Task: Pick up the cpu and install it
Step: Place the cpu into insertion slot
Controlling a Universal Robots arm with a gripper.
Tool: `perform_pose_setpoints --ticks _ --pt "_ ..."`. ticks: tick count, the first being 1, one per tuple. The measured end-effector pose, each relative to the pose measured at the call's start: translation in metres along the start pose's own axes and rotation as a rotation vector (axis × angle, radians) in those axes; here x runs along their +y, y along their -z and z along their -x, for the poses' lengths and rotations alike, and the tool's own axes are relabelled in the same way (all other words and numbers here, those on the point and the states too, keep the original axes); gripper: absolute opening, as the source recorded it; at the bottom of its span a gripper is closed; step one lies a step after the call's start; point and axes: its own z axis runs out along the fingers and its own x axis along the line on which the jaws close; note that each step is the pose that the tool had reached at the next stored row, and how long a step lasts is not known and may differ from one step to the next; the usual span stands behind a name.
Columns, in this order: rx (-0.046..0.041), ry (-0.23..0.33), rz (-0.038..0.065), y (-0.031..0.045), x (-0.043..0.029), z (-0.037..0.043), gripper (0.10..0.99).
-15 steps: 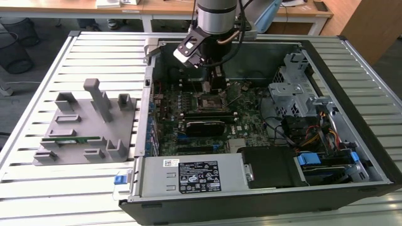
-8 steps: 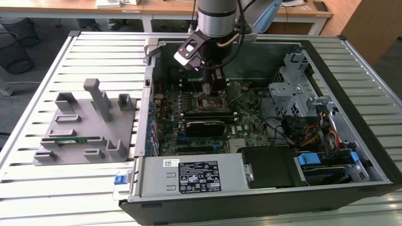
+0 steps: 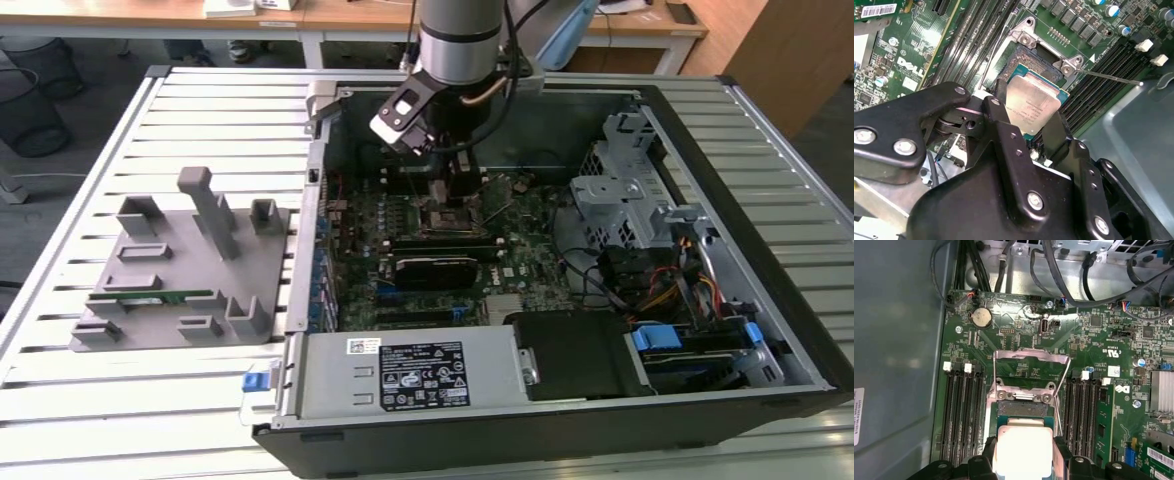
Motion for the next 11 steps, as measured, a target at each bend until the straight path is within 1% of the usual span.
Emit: perform_pose_setpoints --ticks 11 --pt "0.0001 0.0 0.0 -0.0073 -0.0004 -0.0001 0.529"
